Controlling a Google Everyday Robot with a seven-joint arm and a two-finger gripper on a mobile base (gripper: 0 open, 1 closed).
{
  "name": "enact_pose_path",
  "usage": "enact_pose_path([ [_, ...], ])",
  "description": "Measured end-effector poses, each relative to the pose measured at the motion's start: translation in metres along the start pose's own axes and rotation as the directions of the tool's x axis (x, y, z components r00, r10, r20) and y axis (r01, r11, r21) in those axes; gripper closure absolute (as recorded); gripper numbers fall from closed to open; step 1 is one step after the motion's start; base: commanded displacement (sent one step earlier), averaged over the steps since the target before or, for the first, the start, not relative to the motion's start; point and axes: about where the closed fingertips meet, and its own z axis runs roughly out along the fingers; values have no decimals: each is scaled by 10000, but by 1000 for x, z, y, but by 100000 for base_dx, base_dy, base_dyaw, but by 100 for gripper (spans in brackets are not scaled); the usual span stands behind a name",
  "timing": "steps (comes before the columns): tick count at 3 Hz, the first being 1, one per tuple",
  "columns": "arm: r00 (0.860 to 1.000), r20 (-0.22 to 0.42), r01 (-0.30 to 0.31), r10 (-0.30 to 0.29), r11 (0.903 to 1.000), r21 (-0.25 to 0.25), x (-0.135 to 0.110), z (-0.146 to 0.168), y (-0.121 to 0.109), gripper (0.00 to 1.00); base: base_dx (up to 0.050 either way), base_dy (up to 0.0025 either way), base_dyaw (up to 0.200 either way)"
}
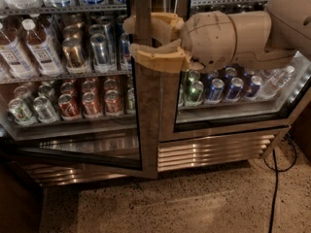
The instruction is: Open left fridge door
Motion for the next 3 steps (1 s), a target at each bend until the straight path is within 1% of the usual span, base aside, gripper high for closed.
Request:
enact_pose_path([
  [1,10000,0,0,0,10000,0,0,0,0,100,-4996,-10,69],
  [2,10000,0,0,0,10000,0,0,0,0,100,0,0,0],
  [3,10000,0,0,0,10000,-1,0,0,0,81,0,0,0],
])
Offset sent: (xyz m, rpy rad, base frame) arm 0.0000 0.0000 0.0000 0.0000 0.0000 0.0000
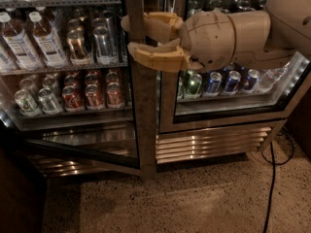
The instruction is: Open left fridge door
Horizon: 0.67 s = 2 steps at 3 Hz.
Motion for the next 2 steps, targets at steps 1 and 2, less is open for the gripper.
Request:
enact_pose_path([
  [1,10000,0,0,0,10000,0,0,0,0,58,0,0,0],
  [2,10000,0,0,0,10000,-1,0,0,0,34,0,0,0],
])
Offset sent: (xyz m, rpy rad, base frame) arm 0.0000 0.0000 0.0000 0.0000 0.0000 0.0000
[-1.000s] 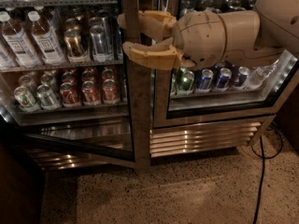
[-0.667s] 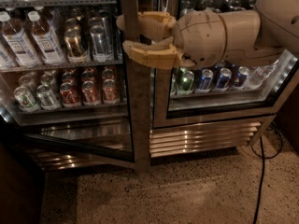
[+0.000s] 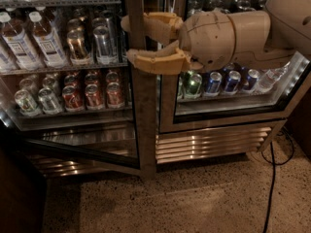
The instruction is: Open left fridge door
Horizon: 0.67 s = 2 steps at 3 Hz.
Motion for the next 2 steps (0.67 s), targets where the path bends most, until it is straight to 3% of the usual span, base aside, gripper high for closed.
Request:
enact_pose_path([
  [1,10000,0,0,0,10000,0,0,0,0,11,0,0,0],
  [2,10000,0,1,-1,10000,2,0,0,0,0,0,0,0],
])
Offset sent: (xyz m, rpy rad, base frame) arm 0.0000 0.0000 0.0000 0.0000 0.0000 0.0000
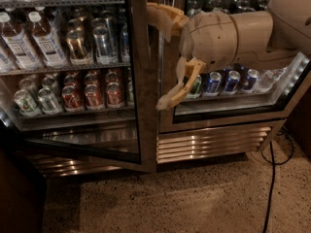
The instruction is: Open left fridge door
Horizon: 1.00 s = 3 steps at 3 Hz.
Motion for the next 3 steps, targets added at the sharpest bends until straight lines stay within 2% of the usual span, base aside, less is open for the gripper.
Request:
enact_pose_path([
  [1,10000,-8,8,-8,10000,43,0,0,0,0,0,0,0],
  [2,10000,3,66,-67,9973,726,0,-19,1,0,0,0,0],
  [3,9996,42,270,-283,9813,1904,-6,-58,8,0,0,0,0],
])
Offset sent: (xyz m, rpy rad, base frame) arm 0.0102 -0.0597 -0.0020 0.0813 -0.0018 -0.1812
